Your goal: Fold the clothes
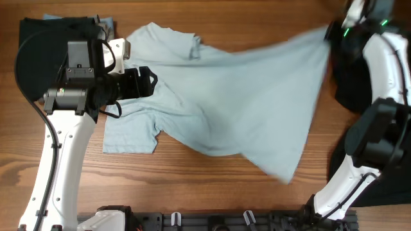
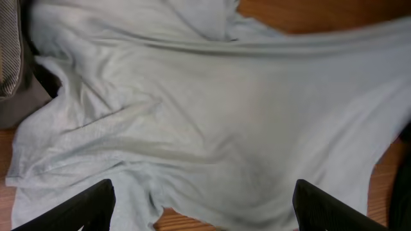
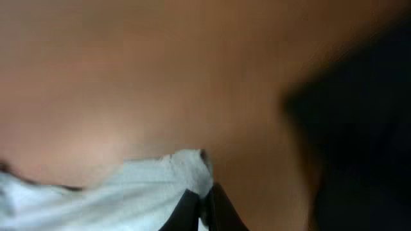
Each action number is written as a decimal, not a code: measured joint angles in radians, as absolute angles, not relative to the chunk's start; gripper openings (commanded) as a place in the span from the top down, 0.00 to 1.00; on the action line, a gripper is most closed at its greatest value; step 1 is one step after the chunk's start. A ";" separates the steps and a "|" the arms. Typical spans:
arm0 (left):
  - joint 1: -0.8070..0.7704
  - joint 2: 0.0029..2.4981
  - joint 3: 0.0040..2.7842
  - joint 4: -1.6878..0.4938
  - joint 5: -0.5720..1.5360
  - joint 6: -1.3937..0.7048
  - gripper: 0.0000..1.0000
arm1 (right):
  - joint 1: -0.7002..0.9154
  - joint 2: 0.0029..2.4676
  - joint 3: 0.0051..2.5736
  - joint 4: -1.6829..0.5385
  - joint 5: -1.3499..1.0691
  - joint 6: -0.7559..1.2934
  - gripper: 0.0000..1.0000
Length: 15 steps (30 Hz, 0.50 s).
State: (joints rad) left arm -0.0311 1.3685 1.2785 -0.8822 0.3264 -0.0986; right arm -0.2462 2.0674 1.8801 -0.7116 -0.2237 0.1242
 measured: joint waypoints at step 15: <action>-0.031 1.369 1.278 -0.934 0.270 -0.095 0.12 | -0.253 2.031 2.030 -0.805 -0.149 0.115 0.00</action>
